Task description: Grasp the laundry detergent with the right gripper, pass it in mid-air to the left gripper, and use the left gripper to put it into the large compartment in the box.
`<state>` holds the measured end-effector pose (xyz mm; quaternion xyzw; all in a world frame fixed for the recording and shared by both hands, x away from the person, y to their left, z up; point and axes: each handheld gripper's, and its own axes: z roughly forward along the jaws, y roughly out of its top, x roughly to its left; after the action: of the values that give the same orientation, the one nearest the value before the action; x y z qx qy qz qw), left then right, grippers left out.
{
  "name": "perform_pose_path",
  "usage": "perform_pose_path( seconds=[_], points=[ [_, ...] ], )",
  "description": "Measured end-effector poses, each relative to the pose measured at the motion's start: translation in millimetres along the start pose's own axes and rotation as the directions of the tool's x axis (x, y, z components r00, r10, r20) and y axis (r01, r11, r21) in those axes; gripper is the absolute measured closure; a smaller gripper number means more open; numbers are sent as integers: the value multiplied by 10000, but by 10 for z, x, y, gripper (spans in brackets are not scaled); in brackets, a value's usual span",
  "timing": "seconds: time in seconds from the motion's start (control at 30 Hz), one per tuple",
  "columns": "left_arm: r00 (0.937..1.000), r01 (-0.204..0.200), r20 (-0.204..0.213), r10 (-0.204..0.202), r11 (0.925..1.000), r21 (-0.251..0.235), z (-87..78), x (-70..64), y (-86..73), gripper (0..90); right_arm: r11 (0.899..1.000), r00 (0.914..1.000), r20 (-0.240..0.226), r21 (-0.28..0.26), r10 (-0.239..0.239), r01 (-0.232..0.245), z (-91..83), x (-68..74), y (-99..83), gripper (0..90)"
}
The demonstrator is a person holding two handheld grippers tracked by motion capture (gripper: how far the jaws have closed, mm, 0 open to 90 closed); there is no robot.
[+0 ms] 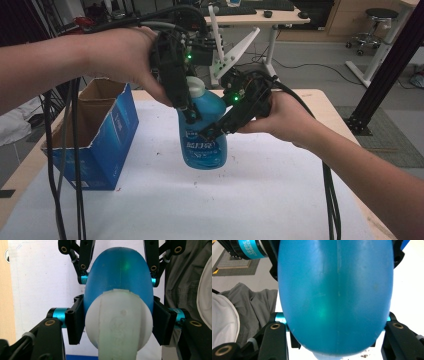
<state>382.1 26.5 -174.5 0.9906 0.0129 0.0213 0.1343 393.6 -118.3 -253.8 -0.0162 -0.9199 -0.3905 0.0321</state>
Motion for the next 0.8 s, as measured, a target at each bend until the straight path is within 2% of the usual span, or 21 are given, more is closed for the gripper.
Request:
perform_pose_path(
  seconds=[0.33, 0.57, 0.67, 0.77, 0.8],
  points=[
    [10000, -15, -37, 14, 9999, -112, 6, 13, -13, 380, 10000, 10000, -4, 3, 72, -72, 14, -9, -2, 459],
    [9999, 48, 91, -46, 9997, -223, -3, 22, -21, 382, 9999, 9998, -156, -25, 132, -132, 26, -16, 1, 438],
    [9999, 74, 142, -71, 9997, -219, -7, 31, -35, 382, 9998, 9992, -344, -48, 179, -181, 43, -8, 7, 341],
    [9999, 118, 127, -116, 9998, -187, -15, 39, -59, 382, 9995, 9992, -246, 42, 305, -304, 64, -8, 7, 226],
    [9998, 138, 119, -135, 9997, -213, -21, 41, -69, 382, 9996, 9996, -84, 72, 269, -269, 64, -12, 4, 226]
  ],
)
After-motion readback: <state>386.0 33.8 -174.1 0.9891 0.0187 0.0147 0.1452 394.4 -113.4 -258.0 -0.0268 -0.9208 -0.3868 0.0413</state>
